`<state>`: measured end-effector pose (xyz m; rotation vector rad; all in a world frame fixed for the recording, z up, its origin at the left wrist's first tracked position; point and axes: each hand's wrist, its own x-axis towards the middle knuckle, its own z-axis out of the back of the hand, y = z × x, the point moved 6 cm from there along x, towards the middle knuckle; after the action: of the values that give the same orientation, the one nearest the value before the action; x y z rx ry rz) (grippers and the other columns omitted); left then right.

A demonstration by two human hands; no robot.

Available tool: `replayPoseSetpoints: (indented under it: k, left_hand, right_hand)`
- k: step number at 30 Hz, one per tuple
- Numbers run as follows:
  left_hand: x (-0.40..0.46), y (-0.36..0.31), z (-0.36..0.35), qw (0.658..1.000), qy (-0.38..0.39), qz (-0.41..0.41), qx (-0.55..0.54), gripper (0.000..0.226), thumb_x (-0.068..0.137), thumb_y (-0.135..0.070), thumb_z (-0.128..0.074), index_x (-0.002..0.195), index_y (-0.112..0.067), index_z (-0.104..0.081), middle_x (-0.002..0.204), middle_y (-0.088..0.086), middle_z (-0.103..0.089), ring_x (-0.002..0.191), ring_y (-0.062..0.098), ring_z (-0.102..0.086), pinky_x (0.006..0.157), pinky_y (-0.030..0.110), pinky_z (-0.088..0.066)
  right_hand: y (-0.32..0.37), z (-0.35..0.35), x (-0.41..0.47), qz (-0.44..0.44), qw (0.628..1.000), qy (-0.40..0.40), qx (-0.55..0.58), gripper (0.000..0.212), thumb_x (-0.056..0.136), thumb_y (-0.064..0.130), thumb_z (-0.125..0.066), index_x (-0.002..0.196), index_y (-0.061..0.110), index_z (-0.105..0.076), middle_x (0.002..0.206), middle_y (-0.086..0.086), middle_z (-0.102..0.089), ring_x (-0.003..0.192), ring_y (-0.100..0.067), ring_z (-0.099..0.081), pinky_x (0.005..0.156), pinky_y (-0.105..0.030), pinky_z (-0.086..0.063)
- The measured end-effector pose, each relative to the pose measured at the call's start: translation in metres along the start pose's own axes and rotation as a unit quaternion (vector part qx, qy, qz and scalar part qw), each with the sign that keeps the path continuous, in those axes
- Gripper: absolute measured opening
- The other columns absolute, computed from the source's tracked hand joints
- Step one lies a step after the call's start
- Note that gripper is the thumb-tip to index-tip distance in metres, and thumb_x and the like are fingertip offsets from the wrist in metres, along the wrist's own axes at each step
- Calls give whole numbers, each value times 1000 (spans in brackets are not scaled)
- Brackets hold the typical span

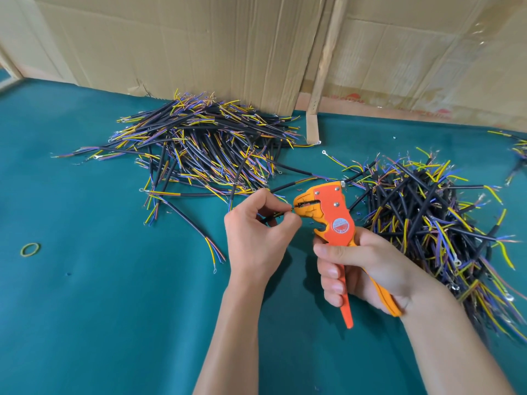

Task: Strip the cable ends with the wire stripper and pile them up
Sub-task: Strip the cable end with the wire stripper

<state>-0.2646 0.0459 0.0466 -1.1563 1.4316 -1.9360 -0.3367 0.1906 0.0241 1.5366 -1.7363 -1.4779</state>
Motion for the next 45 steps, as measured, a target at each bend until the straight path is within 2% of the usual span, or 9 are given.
replayPoseSetpoints:
  k: [7, 11, 15, 23, 27, 32, 39, 43, 45]
  left_hand:
    - [2, 4, 3, 999, -13, 7, -37, 10, 70, -6, -67, 66, -15, -64, 59, -13, -60, 53, 3, -47, 56, 14, -39]
    - [3, 8, 2, 997, -17, 13, -77, 13, 77, -2, -66, 77, -15, -65, 64, -10, -61, 59, 8, -51, 59, 19, -43]
    - [4, 17, 0, 996, -13, 49, -67, 23, 85, -4, -67, 98, -23, -64, 72, -6, -71, 65, 14, -59, 62, 22, -45]
    - [1, 17, -7, 999, 5, 42, -2, 13, 94, -13, -65, 83, -18, -67, 75, -4, -73, 69, 15, -66, 68, 26, -52]
    - [-1, 13, -9, 999, 20, 27, 11, 24, 99, -30, -56, 81, -17, -66, 71, -1, -69, 58, 13, -53, 60, 29, -46]
    - [-3, 11, -17, 996, 74, 5, 51, 26, 94, -29, -56, 79, -14, -73, 67, 5, -67, 62, 23, -56, 64, 38, -47]
    - [-4, 10, -19, 993, 110, 11, 49, 24, 89, -24, -59, 97, -21, -81, 73, -13, -73, 63, 1, -60, 60, 12, -41]
    - [-5, 6, -20, 994, 96, 13, 53, 19, 80, -15, -63, 82, -22, -80, 62, -19, -67, 56, 2, -57, 57, 11, -40]
    - [-5, 6, -22, 993, 110, 29, 34, 18, 73, -20, -61, 76, -21, -80, 62, -14, -70, 56, 3, -61, 58, 20, -47]
  right_hand:
    - [0, -9, 9, 50, 994, -93, 3, 41, 80, 28, -76, 58, 17, -43, 51, -3, -29, 35, -14, -27, 38, -21, -29]
    - [1, -13, 9, 62, 996, -56, 8, 40, 83, 24, -78, 62, 12, -46, 53, -6, -32, 36, -16, -32, 39, -23, -32]
    - [5, -11, 8, 70, 995, -35, 55, 20, 77, 11, -80, 84, 8, -61, 69, -18, -52, 55, -30, -53, 53, -40, -48]
    - [17, 4, 5, 159, 980, -53, 109, 33, 71, 11, -80, 100, 5, -65, 87, -23, -61, 71, -35, -60, 68, -44, -55]
    - [21, 7, 4, 211, 969, -80, 100, 42, 72, 8, -80, 110, 2, -64, 108, -23, -67, 73, -35, -61, 70, -43, -56]
    - [21, 5, 6, 227, 967, -102, 45, 37, 78, 6, -70, 116, 10, -71, 135, -13, -65, 79, -35, -67, 75, -44, -57]
    - [19, 11, 6, 207, 967, -151, 10, 36, 77, 8, -72, 112, 15, -75, 124, -14, -70, 79, -35, -69, 76, -47, -57]
    - [21, 10, 4, 202, 963, -179, -9, 32, 76, 7, -70, 108, 11, -74, 121, -10, -72, 75, -33, -69, 71, -44, -58]
    - [21, 13, 2, 200, 954, -224, -18, 32, 74, 6, -71, 105, 9, -72, 111, -11, -75, 75, -33, -71, 71, -45, -59]
